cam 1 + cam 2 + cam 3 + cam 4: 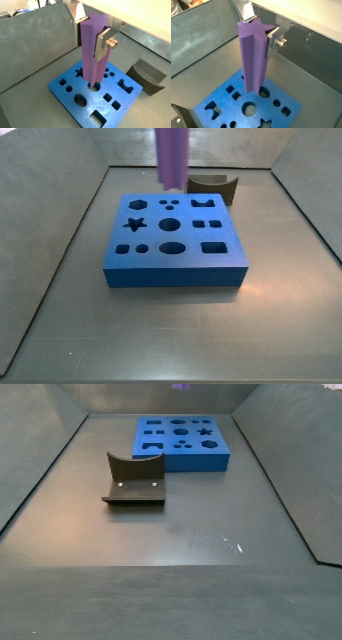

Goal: Insert the star object.

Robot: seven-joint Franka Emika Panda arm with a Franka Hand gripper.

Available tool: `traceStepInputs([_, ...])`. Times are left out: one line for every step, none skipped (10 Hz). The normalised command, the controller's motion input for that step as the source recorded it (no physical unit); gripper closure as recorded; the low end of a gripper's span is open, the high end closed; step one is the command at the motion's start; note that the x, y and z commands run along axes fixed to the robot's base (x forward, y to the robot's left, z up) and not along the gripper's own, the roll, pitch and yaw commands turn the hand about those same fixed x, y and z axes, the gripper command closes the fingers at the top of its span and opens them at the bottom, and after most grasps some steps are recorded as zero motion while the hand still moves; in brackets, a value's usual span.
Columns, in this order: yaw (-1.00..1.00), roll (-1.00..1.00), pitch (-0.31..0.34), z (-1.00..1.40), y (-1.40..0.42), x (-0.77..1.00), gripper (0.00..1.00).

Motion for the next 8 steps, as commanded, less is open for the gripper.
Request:
traceStepInputs([-0.44,0.00,-0.063,-0.61,0.45,-0.77,1.00])
traceStepInputs([-0.20,0.00,-0.096,-0.58,0.65,-0.90,1.00])
traceStepInputs([-0.15,0.00,-0.096,-0.59,0.68,-0.97,1.00])
traceStepInputs([-0.16,-0.17,-0.127,-0.65,0.56,-0.95,1.00])
traceStepInputs([-0.35,-0.26,-0.066,-0.70,0.30,-0.92,1.00])
traceStepInputs([-0.60,-0.30,0.000,-0.52,0.05,-0.47,1.00])
traceStepInputs([-0.78,-0.29,0.011,-0.34,0.00,-0.05,1.00])
traceStepInputs([-0.45,-0.12,0.044,-0.17,0.00,0.00,1.00])
